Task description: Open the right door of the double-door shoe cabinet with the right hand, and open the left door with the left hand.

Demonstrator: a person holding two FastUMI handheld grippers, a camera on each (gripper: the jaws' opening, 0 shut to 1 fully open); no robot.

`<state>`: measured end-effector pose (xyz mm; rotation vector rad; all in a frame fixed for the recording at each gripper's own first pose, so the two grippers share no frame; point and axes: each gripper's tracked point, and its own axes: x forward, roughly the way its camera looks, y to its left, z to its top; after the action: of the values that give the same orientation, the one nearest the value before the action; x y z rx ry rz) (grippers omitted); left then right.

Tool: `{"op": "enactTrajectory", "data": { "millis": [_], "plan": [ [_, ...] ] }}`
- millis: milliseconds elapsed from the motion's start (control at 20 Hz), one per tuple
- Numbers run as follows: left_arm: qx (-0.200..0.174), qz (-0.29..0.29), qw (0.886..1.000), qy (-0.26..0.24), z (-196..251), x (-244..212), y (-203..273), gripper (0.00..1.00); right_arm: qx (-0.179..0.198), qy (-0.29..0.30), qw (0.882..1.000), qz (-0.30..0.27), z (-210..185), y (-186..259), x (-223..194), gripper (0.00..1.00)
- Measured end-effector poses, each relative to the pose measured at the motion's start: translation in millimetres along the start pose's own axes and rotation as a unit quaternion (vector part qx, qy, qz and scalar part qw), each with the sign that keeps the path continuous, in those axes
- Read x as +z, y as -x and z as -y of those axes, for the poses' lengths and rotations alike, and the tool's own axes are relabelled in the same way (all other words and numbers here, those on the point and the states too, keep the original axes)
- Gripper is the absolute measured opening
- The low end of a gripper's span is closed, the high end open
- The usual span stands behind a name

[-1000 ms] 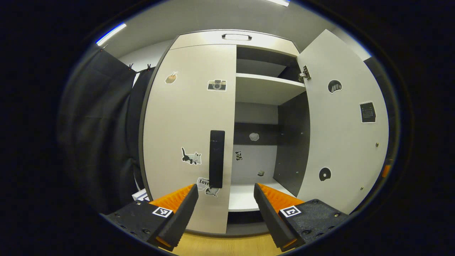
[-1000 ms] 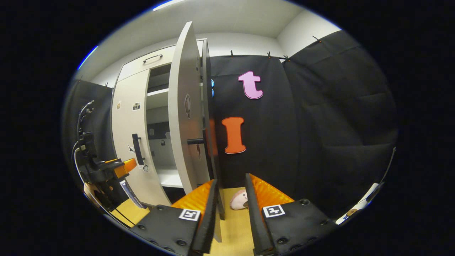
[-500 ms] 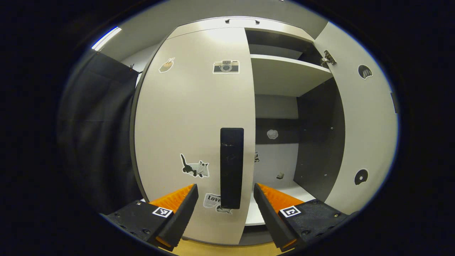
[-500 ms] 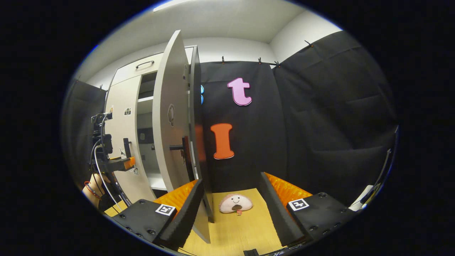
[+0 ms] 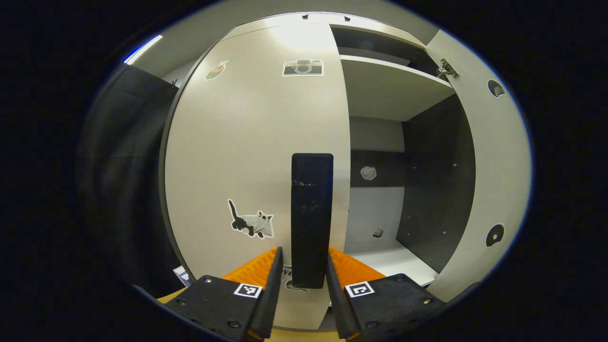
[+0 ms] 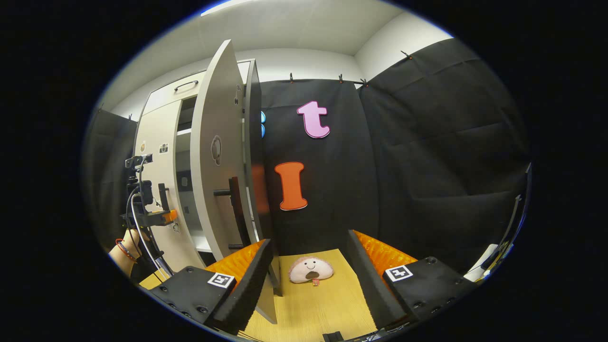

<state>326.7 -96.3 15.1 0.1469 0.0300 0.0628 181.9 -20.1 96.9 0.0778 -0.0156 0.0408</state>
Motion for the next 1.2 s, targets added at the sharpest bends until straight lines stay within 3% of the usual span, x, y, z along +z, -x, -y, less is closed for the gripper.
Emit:
{"op": "enactTrajectory", "data": {
  "millis": [50,100,250,450,700,750,900,950,1000,1150,1200],
  "plan": [
    [-0.003,-0.003,1.000,0.003,2.7,-1.4,-0.2,0.46,0.002,0.000,1.000,-0.001,-2.6,1.0,-1.0,0.99],
    [-0.003,-0.003,1.000,0.001,2.2,-1.3,3.3,0.34,0.002,0.001,1.000,-0.001,-4.6,1.1,-1.6,0.99],
    [-0.008,-0.008,1.000,-0.010,1.6,-3.1,4.0,0.31,0.002,0.005,1.000,-0.004,-10.2,4.5,-3.8,0.99],
    [-0.019,-0.001,1.000,-0.013,0.1,-4.9,11.2,0.19,0.001,0.007,1.000,-0.004,-20.4,4.2,-1.5,0.99],
    [-0.038,0.004,0.999,-0.012,-3.3,-5.6,15.9,0.17,0.008,0.018,1.000,-0.004,-40.6,16.2,-1.5,0.99],
    [-0.044,0.003,0.999,-0.011,-3.1,-5.5,18.0,0.17,0.008,0.019,1.000,-0.004,-43.1,18.8,-2.0,0.91],
    [-0.059,0.001,0.998,-0.003,-6.7,-5.7,19.4,0.17,0.009,0.013,1.000,-0.005,-57.1,22.5,-3.0,0.91],
    [-0.062,0.000,0.998,0.001,-7.8,-6.5,19.8,0.17,0.009,0.012,1.000,-0.006,-61.5,25.4,-4.3,0.99],
    [-0.066,0.000,0.998,0.002,-9.0,-6.4,20.7,0.17,0.009,0.011,1.000,-0.007,-66.5,28.3,-5.1,0.91],
    [-0.085,0.000,0.996,0.007,-9.0,-8.4,25.1,0.17,0.010,0.013,1.000,-0.007,-83.8,36.4,-8.2,0.91],
    [-0.091,0.000,0.996,0.011,-9.1,-8.8,26.5,0.17,0.008,0.017,1.000,-0.008,-88.6,39.3,-8.9,0.99]
  ]
}}
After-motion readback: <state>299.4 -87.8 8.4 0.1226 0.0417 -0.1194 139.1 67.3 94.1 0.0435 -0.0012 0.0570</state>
